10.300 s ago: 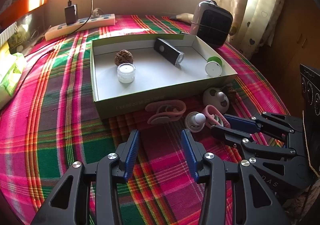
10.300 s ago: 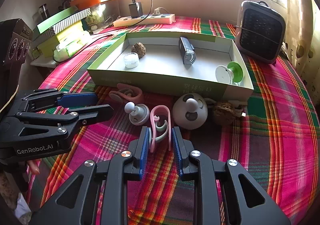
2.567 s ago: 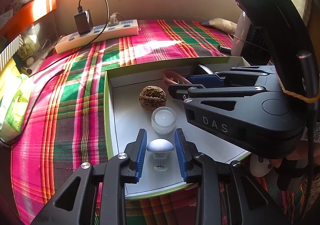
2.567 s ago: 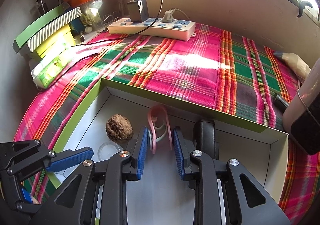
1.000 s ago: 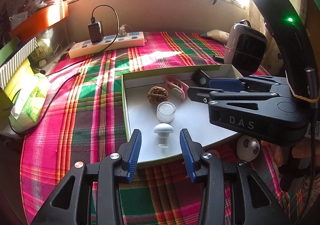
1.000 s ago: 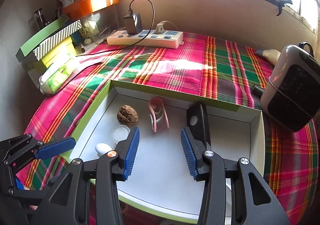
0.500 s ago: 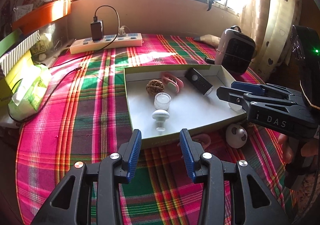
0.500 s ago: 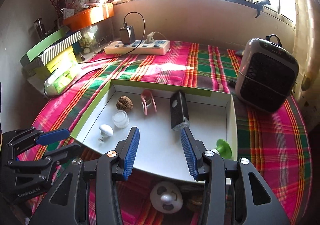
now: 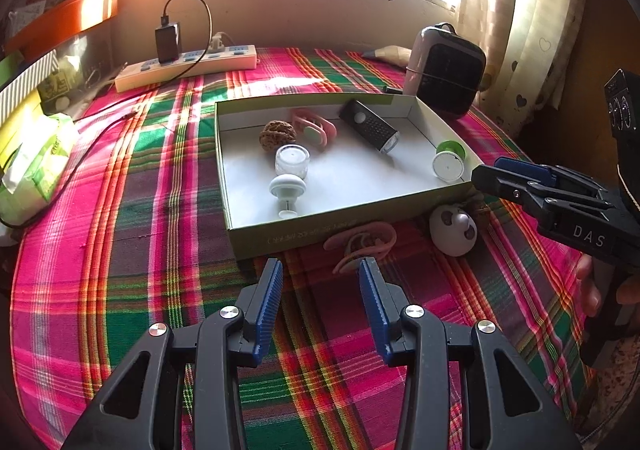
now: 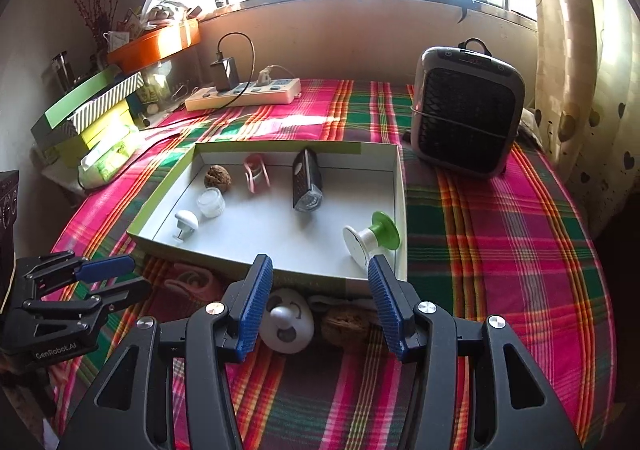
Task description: Organize objects
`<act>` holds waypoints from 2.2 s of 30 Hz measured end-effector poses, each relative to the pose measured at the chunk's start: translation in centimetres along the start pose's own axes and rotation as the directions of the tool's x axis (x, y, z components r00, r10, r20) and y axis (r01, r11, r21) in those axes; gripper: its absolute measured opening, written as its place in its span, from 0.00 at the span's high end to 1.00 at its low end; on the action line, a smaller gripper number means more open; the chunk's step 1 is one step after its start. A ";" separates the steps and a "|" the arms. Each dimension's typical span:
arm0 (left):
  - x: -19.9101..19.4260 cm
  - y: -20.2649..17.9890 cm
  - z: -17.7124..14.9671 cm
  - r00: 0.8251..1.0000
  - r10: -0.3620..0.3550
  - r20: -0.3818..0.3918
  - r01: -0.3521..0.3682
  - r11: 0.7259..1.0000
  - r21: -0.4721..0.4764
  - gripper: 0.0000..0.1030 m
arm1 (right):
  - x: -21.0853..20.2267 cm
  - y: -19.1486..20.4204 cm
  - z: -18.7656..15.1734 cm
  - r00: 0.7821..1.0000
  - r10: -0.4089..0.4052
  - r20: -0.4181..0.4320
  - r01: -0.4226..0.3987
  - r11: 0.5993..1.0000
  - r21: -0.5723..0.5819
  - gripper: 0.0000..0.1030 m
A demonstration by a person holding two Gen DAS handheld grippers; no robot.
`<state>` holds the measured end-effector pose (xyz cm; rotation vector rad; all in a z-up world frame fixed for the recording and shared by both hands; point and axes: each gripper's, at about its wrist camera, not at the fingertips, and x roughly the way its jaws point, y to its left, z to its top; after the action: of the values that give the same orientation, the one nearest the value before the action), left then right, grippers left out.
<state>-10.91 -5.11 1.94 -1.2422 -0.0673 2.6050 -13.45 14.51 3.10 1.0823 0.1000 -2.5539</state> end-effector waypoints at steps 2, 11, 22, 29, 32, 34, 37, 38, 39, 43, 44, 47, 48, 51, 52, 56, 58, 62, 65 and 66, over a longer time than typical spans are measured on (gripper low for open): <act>0.2 -0.2 0.0 1.000 -0.006 -0.004 0.006 1.000 0.006 0.63 | 0.0 -0.1 -0.3 1.000 -0.006 -0.004 0.006 1.000 0.001 0.50; 1.3 -0.7 0.1 0.999 -0.018 -0.026 0.019 1.000 0.014 0.62 | -0.2 -0.6 -2.0 1.000 -0.006 -0.020 0.006 1.000 0.028 0.50; 2.6 -1.9 0.4 0.998 -0.035 -0.051 0.037 0.998 0.051 0.62 | 0.0 -1.2 -3.7 0.998 0.013 -0.062 -0.010 0.998 0.054 0.50; 2.6 -3.0 0.1 0.995 -0.069 -0.066 0.074 0.994 0.078 0.62 | 0.1 -1.2 -4.0 0.997 0.024 -0.073 -0.020 0.998 0.061 0.50; 2.6 -3.5 -0.2 0.994 -0.082 -0.070 0.088 0.992 0.087 0.62 | 0.1 -1.3 -4.1 0.997 0.022 -0.074 -0.018 0.998 0.063 0.50; 2.5 -3.9 -0.4 0.993 -0.094 -0.073 0.101 0.990 0.099 0.62 | 0.1 -1.4 -4.1 0.997 0.023 -0.073 -0.018 0.998 0.065 0.50; 2.4 -4.4 -0.6 0.991 -0.106 -0.078 0.115 0.987 0.111 0.62 | 0.2 -1.3 -4.2 0.997 0.026 -0.077 -0.021 0.998 0.064 0.50; 2.4 -4.5 -0.6 0.989 -0.120 -0.082 0.129 0.985 0.111 0.62 | 0.2 -1.2 -4.2 0.997 0.027 -0.079 -0.022 0.998 0.062 0.50; 2.4 -4.5 -0.6 0.988 -0.128 -0.085 0.137 0.984 0.112 0.62 | 0.2 -1.2 -4.2 0.996 0.029 -0.080 -0.024 0.998 0.061 0.50; 1.6 -4.4 -0.6 0.990 -0.129 -0.061 0.136 0.983 0.123 0.62 | 0.4 -0.9 -4.3 0.995 0.038 -0.087 -0.033 0.998 0.052 0.50; 1.2 -4.1 -0.6 0.991 -0.126 -0.046 0.130 0.985 0.116 0.62 | 0.5 -0.8 -4.4 0.995 0.042 -0.088 -0.038 0.998 0.050 0.50; 0.7 -3.9 -0.4 0.996 -0.089 -0.014 0.090 0.988 0.126 0.62 | 0.7 -0.7 -4.4 0.994 0.054 -0.093 -0.050 0.998 0.049 0.50; 0.8 -3.8 -0.3 0.997 -0.070 -0.013 0.071 0.989 0.126 0.62 | 0.8 -0.6 -4.4 0.994 0.056 -0.097 -0.052 0.997 0.049 0.50; 1.4 -3.4 0.2 0.999 -0.044 -0.019 0.046 0.991 0.123 0.62 | 0.9 -0.5 -4.4 0.993 0.059 -0.102 -0.054 0.997 0.046 0.50; 1.6 -3.4 0.3 0.999 -0.040 -0.023 0.042 0.992 0.121 0.62 | 1.0 -0.4 -4.5 0.993 0.062 -0.105 -0.057 0.997 0.044 0.50; 2.5 -3.2 0.7 0.998 -0.053 -0.045 0.057 0.992 0.110 0.62 | 1.1 -0.3 -4.5 0.992 0.063 -0.111 -0.059 0.997 0.039 0.50; 2.9 -3.3 0.9 0.997 -0.050 -0.058 0.057 0.992 0.115 0.62 | 1.2 -0.2 -4.5 0.991 0.062 -0.116 -0.058 0.998 0.036 0.50; 3.2 -3.6 1.2 0.997 -0.052 -0.064 0.059 0.992 0.111 0.62 | 1.3 -0.1 -4.5 0.991 0.062 -0.117 -0.059 0.998 0.031 0.50; 3.7 -3.7 1.6 0.996 -0.049 -0.080 0.057 0.993 0.103 0.62 | 1.3 -0.1 -4.5 0.991 0.063 -0.118 -0.060 0.998 0.029 0.50; 3.9 -3.7 1.7 0.995 -0.047 -0.087 0.056 0.993 0.105 0.62 | 1.3 -0.1 -4.5 0.991 0.062 -0.118 -0.059 0.998 0.028 0.50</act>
<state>-13.78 -0.42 0.57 -1.2935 0.0547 2.4748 -11.27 15.12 -0.97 1.2277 0.0661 -2.4422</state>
